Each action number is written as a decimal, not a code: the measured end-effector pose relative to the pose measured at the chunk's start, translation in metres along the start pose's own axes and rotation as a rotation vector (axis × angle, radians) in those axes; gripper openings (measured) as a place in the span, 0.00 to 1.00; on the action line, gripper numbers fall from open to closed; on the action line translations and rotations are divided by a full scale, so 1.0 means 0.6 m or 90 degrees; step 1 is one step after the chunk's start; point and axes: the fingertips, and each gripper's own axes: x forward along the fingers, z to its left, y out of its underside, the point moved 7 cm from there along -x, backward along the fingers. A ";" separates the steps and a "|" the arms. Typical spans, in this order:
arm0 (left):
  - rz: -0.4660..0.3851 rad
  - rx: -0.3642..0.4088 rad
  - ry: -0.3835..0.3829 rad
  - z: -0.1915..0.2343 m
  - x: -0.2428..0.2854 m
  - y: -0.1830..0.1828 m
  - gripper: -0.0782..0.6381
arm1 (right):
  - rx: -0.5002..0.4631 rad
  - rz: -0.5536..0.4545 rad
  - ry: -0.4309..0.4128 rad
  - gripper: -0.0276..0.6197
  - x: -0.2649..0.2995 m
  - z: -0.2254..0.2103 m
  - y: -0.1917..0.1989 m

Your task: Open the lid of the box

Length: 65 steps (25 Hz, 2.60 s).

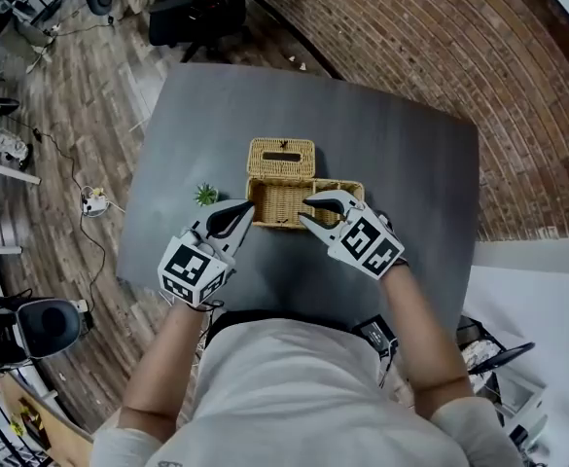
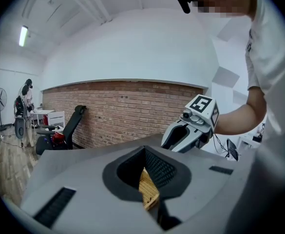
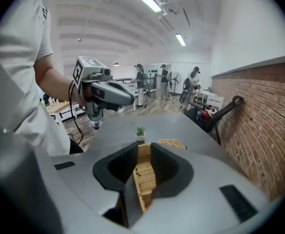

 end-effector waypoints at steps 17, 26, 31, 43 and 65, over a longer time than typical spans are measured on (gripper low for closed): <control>-0.057 0.030 0.059 -0.070 -0.141 -0.003 0.13 | 0.057 -0.145 0.129 0.05 -0.039 0.165 -0.062; -0.088 0.050 0.091 -0.065 -0.315 0.020 0.13 | 0.076 -0.188 0.216 0.05 -0.018 0.304 -0.125; -0.104 0.041 0.099 -0.080 -0.368 0.036 0.13 | 0.073 -0.194 0.238 0.05 -0.044 0.374 -0.130; -0.111 0.051 0.102 -0.139 -0.428 0.047 0.13 | 0.051 -0.179 0.248 0.05 -0.103 0.465 -0.121; -0.133 0.033 0.055 -0.399 -0.400 0.026 0.13 | 0.007 -0.241 0.177 0.05 -0.289 0.547 0.011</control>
